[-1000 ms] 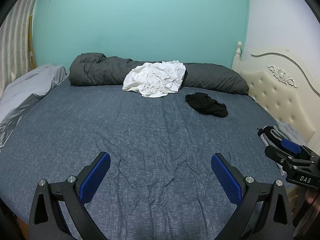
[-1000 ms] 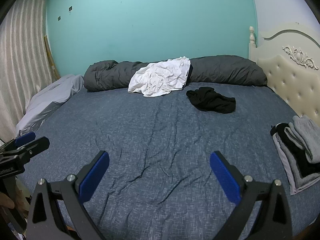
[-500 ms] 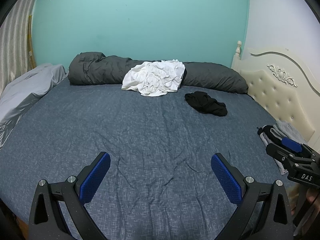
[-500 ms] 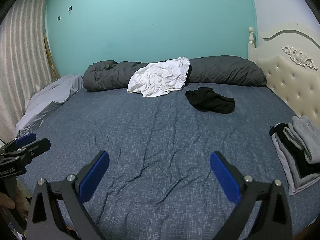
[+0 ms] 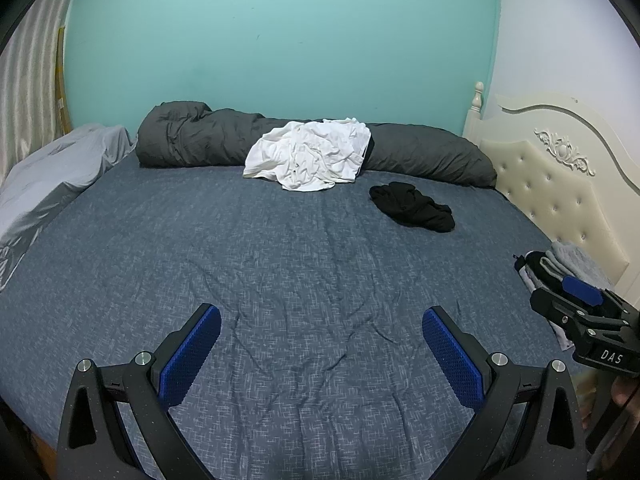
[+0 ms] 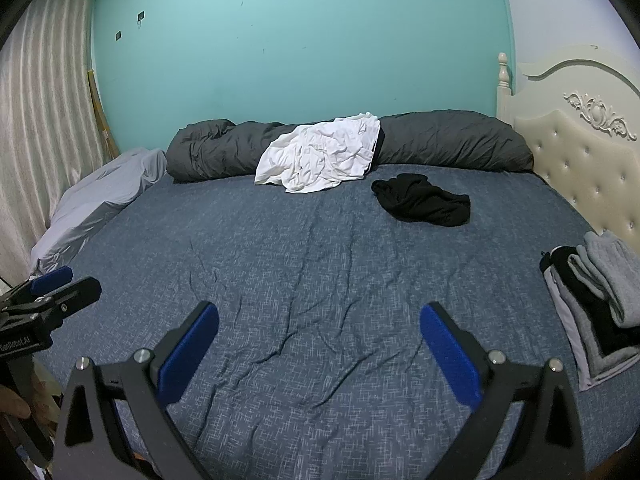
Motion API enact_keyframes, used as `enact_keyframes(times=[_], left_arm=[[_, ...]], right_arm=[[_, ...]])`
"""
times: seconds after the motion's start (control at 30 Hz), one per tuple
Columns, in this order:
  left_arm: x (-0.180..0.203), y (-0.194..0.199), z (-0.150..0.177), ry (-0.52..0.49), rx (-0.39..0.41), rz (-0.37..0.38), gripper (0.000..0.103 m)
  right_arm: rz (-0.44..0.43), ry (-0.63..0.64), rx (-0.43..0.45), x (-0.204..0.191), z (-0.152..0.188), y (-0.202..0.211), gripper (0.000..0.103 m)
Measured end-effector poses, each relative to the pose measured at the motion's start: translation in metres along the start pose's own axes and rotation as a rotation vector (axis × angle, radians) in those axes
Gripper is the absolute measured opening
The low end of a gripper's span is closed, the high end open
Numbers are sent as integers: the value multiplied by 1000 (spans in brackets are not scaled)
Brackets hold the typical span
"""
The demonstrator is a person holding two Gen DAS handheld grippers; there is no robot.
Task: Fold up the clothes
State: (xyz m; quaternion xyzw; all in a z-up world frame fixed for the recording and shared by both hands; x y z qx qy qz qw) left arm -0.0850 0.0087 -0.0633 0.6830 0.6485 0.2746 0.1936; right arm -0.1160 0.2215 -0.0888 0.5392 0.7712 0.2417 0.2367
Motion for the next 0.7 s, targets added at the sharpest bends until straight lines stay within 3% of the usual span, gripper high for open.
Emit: enact_keyframes(times=[0.5,0.7], left_arm=[[-5,-11,3,10,-1,16,103],[-16,-36,-4,26,-16,8,103]], right_arm=[[2,6,-20,5,3,-11,101],[-7,10,-33,6,3,-25,101]])
Point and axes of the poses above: each gripper's, at about its wrist camera, not at the fingertips, and y roughly against the way its jaws point, x to its right, z to its underside, the point moved 10 cm from there along -y, roughly the way its jaws point, and after that the axes turned 2 degrees about -x, right-handed, at the moved point
